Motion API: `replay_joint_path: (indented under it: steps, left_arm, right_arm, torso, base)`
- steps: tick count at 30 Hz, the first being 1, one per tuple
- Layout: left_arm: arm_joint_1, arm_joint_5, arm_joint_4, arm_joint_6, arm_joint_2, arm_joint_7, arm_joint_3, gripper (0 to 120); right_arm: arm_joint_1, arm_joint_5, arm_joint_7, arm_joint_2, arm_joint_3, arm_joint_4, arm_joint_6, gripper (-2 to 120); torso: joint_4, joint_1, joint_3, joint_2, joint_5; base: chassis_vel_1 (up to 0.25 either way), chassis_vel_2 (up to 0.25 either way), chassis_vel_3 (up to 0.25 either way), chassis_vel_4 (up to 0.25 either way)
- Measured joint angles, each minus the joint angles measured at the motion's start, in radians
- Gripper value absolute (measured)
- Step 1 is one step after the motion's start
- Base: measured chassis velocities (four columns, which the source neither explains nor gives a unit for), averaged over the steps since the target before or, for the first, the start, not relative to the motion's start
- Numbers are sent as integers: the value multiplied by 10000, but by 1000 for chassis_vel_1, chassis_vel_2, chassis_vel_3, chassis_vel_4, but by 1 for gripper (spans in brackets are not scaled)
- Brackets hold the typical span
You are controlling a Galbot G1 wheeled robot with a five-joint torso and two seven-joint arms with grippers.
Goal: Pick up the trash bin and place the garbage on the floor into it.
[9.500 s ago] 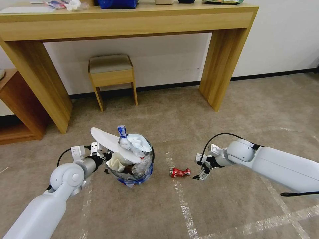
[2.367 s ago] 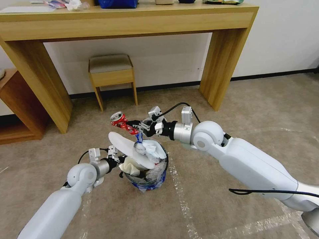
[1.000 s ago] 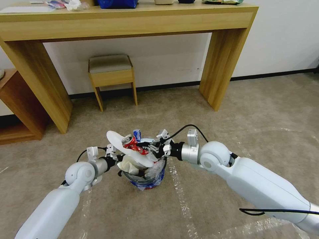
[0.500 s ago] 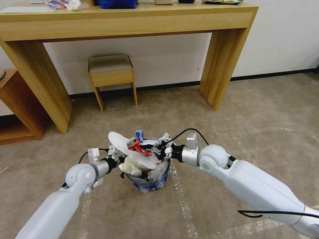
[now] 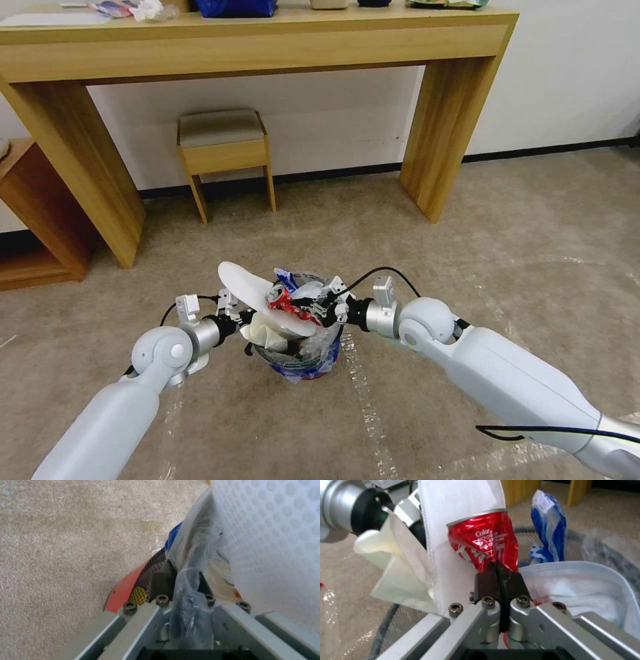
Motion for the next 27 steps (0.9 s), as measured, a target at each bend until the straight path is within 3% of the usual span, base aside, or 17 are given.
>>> replay_joint_path:
  steps: [16,27]
  left_arm:
    - [29,0,71,2,10,-15,-37,1]
    - [32,-13,64,1,-19,-84,-60,1]
  right_arm:
    - [-23,-220,144,39,-22,-178,75,0]
    - [-77,-171,285,9,-96,-76,195,36]
  torso:
    - [0,0,0,0,0]
    - [0,0,0,0,-1]
  base:
    - [0,0,0,0]
    - [0,0,0,0]
